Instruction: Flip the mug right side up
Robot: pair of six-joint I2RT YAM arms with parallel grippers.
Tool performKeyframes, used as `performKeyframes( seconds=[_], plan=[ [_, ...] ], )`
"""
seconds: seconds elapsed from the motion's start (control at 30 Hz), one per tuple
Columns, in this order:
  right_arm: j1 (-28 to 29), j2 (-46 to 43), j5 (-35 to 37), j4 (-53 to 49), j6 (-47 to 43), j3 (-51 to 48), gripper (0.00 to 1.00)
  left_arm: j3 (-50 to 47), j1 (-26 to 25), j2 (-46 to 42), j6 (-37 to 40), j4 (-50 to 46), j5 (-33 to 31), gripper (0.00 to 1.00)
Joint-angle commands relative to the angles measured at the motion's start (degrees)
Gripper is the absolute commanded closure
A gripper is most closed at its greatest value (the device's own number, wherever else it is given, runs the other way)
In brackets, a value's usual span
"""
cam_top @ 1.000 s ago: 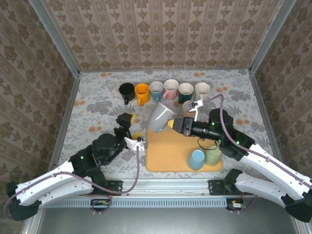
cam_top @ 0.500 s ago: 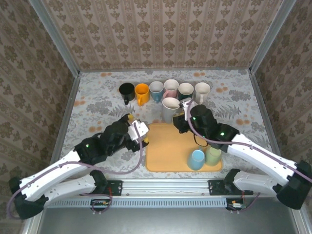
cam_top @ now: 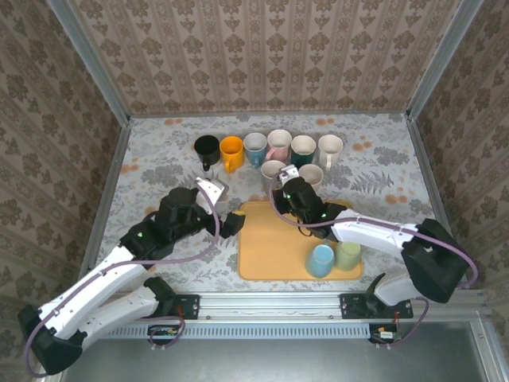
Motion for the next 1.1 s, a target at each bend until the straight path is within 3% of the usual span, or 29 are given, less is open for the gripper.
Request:
performKeyframes(
  seconds=[0.0,0.13,0.3,0.5,0.6,0.8,1.07],
  plan=[
    [0.1,2.8,5.2,10.0,1.1,0.9,1.00,2.1,1.5,1.1,-3.2,0.1,2.9,0.00],
    [0.3,6.4,9.3,9.9,2.0,2.4,1.00,3.0,1.6,3.7,-3.1,-1.3,5.0,0.00],
    [0.4,9.9,14.1,10.0,3.4,3.1,0.99,2.2,1.7,2.5,-1.2,-1.2,2.2,0.00],
    [0.4,13.6,15.2,10.8,3.9,4.3,0.97,1.8,1.6,2.4,-0.4,-0.7,3.1,0.00],
    [0.4,14.3,15.3,10.0,5.0,5.1,0.90,1.9,1.6,2.9,0.0,-1.0,3.0,0.00],
    [0.4,13.5,14.1,8.5,6.1,5.1,0.65,1.6,1.5,3.0,0.3,-0.8,3.5,0.00],
    [0.4,11.7,14.1,7.4,6.6,4.1,0.60,2.0,1.3,3.4,0.6,-1.6,3.2,0.00]
  ],
)
